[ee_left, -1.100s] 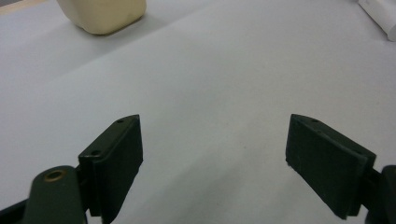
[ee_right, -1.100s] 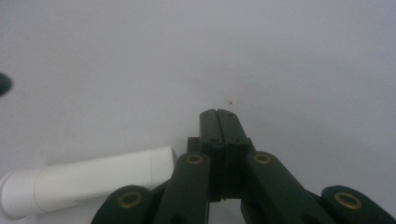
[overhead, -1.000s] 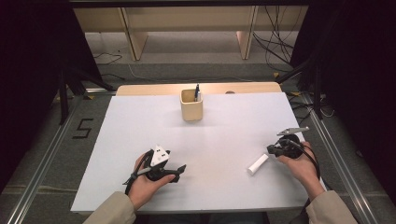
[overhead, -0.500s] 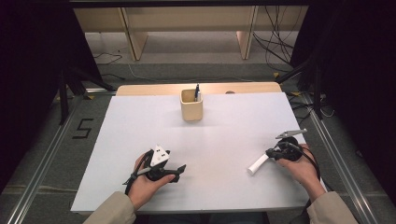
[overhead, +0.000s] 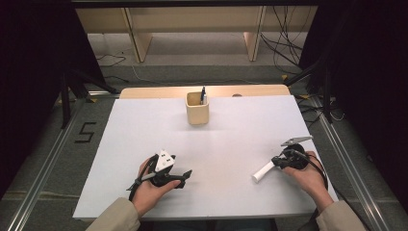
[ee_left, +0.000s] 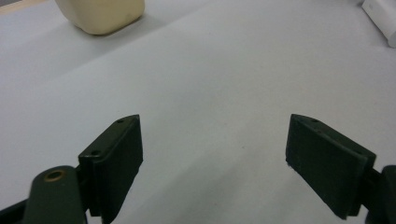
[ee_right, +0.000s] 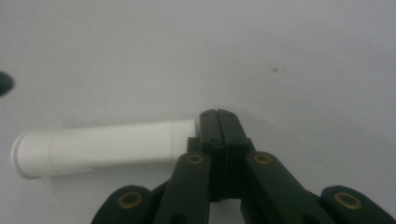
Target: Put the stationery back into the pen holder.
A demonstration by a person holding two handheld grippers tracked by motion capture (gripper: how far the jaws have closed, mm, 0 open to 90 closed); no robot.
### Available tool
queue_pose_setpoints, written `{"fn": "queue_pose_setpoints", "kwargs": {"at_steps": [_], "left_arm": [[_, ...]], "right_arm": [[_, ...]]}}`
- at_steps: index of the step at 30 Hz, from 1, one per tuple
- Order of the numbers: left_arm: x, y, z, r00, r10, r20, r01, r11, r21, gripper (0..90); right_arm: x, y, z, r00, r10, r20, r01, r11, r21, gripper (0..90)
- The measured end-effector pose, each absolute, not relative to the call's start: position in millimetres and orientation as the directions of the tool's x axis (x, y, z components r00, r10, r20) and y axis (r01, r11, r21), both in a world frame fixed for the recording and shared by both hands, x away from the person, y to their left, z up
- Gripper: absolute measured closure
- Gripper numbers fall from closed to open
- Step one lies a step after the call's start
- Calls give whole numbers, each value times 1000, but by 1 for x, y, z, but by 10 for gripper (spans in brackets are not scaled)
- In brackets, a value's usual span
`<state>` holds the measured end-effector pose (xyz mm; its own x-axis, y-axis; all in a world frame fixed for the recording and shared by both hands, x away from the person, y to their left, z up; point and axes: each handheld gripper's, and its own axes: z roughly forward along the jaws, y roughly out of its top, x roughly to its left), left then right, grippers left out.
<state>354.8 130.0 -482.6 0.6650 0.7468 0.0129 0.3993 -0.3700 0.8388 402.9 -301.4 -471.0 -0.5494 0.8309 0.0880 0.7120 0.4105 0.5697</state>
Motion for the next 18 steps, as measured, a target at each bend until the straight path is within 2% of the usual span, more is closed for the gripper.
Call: {"fn": "queue_pose_setpoints", "kwargs": {"at_steps": [8,18], "left_arm": [[355,130,-483,666,746,14,401,-374,836,186],[354,130,-483,666,745,14,401,-374,836,186]], "right_arm": [[389,-281,-471,-536,839,95,726,400,560,900],[374,-251,-472,-571,813,115,714,422,559,900]]}}
